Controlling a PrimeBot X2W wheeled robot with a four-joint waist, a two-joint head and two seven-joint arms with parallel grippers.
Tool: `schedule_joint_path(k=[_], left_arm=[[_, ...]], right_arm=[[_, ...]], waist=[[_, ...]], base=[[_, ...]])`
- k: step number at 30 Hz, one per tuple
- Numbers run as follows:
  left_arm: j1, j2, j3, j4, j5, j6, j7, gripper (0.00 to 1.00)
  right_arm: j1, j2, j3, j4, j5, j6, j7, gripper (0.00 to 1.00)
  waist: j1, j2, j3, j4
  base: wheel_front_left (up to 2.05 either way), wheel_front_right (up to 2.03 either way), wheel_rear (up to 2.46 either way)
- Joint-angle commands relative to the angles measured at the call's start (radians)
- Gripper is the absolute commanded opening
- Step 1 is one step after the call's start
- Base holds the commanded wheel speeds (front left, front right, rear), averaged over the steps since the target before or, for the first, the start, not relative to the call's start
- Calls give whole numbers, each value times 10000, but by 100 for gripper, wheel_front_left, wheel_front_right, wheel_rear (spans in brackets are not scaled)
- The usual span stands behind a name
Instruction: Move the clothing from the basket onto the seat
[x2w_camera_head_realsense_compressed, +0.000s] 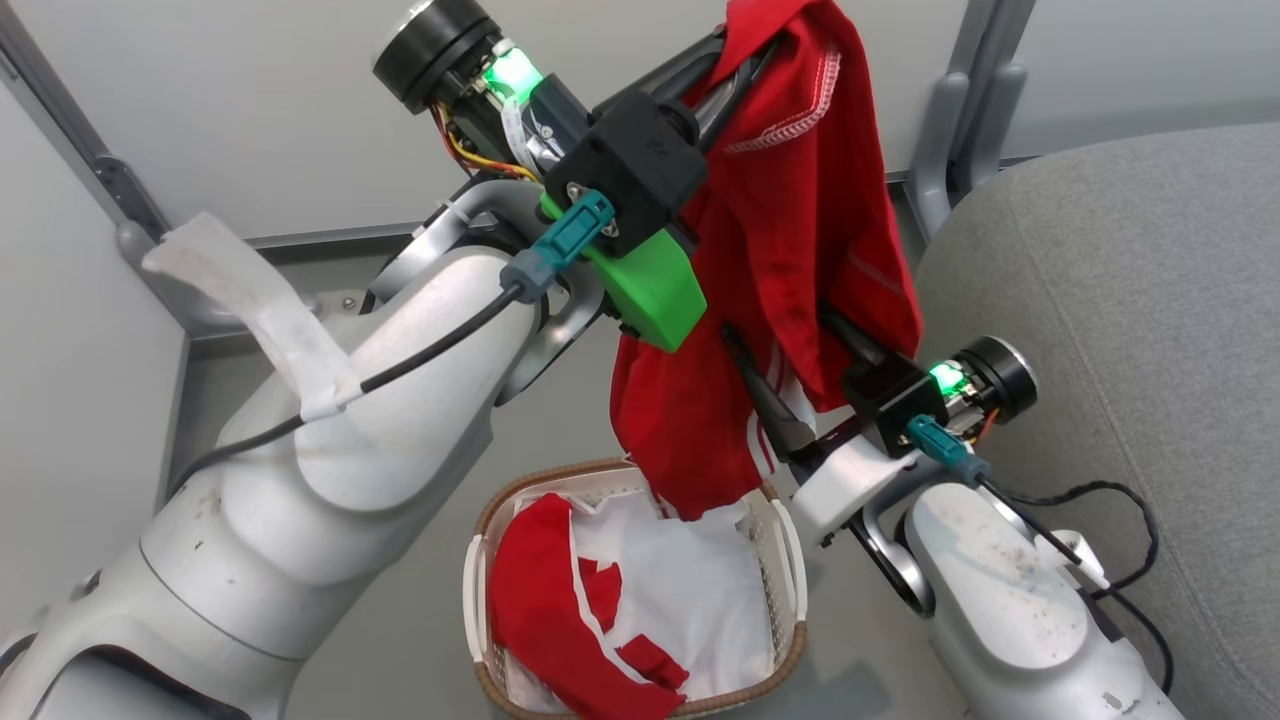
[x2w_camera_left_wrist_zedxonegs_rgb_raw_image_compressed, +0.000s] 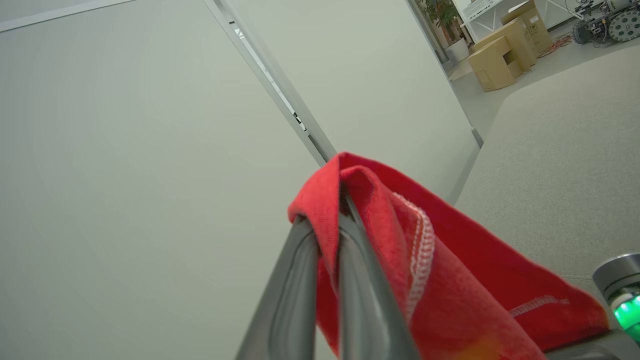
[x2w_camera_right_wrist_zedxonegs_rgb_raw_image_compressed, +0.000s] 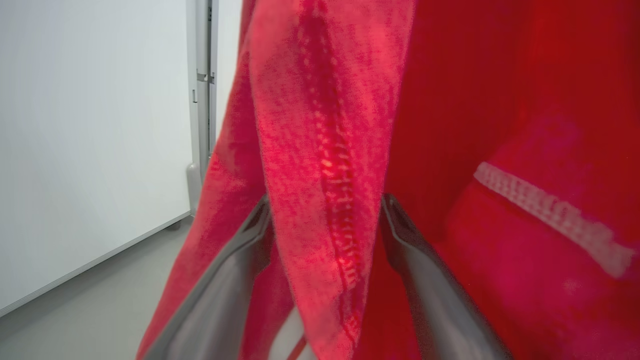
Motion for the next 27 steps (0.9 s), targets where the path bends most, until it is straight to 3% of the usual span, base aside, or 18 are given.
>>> schedule_joint_path(k=[1, 2, 3, 14, 15, 16, 17, 18, 19, 27], left_arm=[[173, 41, -15, -78, -137, 17, 24, 0], [222, 63, -20, -87, -159, 32, 47, 0], [272, 88, -9, -87, -180, 72, 68, 0], [1048, 797, 608, 497, -675, 606, -201, 0], [1152, 850, 667, 597, -722, 672, -344, 18], [1274, 875, 711, 671, -795, 717, -434, 70], [1422, 902, 788, 770, -845, 794, -553, 86], [1526, 923, 833, 851, -887, 828, -643, 96], [1690, 918, 888, 948, -994, 887, -746, 100], [3287, 689, 1239, 1322, -1809, 1197, -1520, 100]], right_arm=[[-229, -40, 149, 218, 184, -7, -25, 60], [-339, -40, 266, 345, 262, -7, -25, 26], [-438, -37, 415, 487, 356, -7, -25, 0], [-821, -40, 1008, 446, 813, -8, -25, 0], [-830, -41, 973, 337, 824, -8, -25, 0], [-822, -40, 936, 260, 826, -8, -25, 0], [-807, -41, 878, 154, 799, -8, -25, 0], [-797, -41, 830, 73, 765, -8, -26, 0], [-800, -37, 802, -2, 720, -7, -25, 0], [-1013, -35, 268, -358, 316, -8, -25, 0]], waist=[[1, 0, 29, 71], [1, 0, 36, 88], [1, 0, 48, 107], [1, 0, 239, -59], [1, 0, 253, -85], [1, 0, 265, -106], [1, 0, 274, -126], [1, 0, 281, -144], [1, 0, 284, -172], [1, 0, 245, -313]], base=[[0, 0, 0], [0, 0, 0], [0, 0, 0], [0, 0, 0], [0, 0, 0], [0, 0, 0], [0, 0, 0], [0, 0, 0], [0, 0, 0], [0, 0, 0]])
